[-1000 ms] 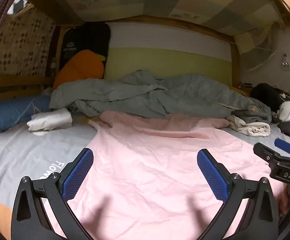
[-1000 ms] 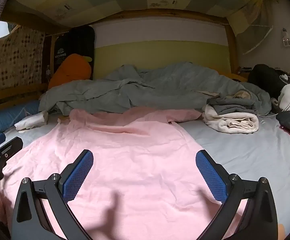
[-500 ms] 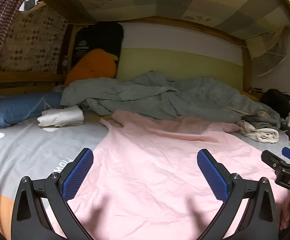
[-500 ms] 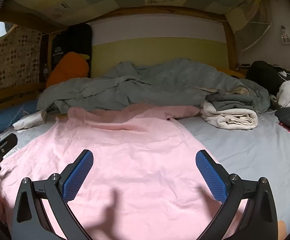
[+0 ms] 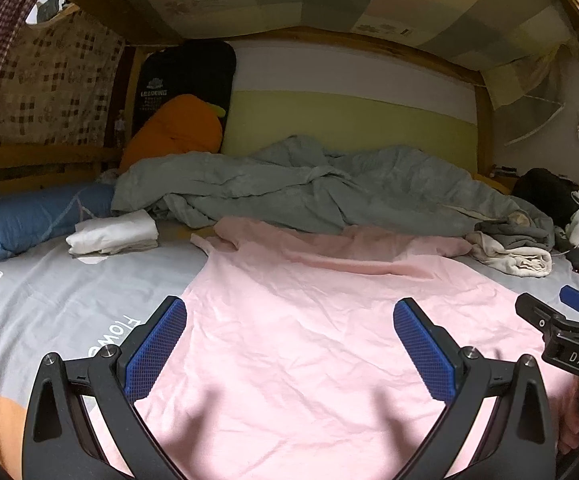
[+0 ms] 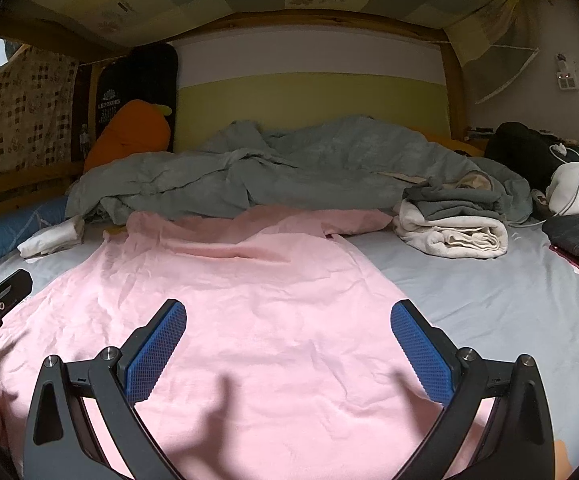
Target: Fold small clothes
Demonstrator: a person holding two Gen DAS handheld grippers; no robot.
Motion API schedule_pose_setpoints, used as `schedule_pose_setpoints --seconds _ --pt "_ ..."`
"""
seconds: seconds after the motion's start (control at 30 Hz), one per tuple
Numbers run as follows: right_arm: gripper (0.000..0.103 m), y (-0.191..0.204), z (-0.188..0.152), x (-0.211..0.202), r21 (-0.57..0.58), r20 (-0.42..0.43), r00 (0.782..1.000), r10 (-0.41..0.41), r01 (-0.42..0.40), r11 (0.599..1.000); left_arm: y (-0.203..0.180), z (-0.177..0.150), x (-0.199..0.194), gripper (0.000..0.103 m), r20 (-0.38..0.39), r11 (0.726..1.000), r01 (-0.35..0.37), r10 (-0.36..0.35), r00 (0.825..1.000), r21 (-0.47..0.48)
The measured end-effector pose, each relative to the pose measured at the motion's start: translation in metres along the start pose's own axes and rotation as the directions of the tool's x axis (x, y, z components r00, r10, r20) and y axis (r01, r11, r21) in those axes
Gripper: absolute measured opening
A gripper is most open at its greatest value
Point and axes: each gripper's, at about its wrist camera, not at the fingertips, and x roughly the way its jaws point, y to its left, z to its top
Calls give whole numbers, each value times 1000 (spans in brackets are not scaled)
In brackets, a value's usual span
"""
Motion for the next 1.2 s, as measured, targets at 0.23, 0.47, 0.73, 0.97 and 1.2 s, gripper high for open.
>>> schedule_pose_setpoints --seconds 0.23,0.47,0.73,0.97,1.2 --pt "103 1 0 0 0 7 1000 20 -20 1000 -3 -1 2 103 -9 1000 -17 17 1000 11" --pt "103 2 1 0 -3 0 1000 14 -14 1000 -2 -1 2 103 -15 1000 -19 19 1000 9" --pt "103 3 1 3 -5 -3 1000 9 -9 1000 0 -2 5 103 -27 1000 -23 23 999 -7" --pt "103 3 1 6 -6 -8 1000 4 -4 1000 1 -2 4 103 -25 1000 -26 26 999 -5" --pt "103 3 1 6 -6 -8 1000 3 -3 1000 1 -2 3 103 -26 1000 -27 26 999 -6"
